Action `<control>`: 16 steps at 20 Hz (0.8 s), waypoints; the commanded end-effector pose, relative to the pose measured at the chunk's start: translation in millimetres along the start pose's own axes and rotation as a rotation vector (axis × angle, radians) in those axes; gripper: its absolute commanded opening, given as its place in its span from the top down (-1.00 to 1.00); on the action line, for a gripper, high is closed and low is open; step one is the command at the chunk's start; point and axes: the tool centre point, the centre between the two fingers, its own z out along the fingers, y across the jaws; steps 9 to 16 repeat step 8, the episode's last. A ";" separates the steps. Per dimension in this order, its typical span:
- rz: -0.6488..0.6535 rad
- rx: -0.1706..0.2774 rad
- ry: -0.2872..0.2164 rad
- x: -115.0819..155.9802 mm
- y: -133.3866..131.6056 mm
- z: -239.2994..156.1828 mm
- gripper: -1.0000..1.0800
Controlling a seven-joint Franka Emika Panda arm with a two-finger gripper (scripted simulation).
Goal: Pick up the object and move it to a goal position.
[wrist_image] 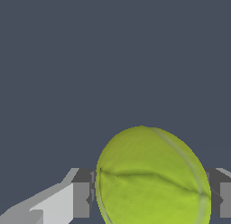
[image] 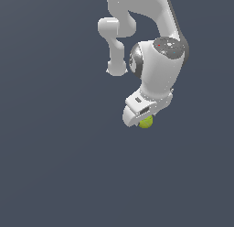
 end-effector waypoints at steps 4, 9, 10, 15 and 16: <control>0.000 -0.001 0.000 8.8 3.6 -11.9 1.00; 0.000 -0.001 0.000 10.5 4.3 -13.7 1.00; 0.000 -0.001 0.000 10.5 4.3 -13.7 1.00; 0.000 -0.001 0.000 10.5 4.3 -13.7 1.00; 0.000 -0.001 0.000 10.5 4.3 -13.7 1.00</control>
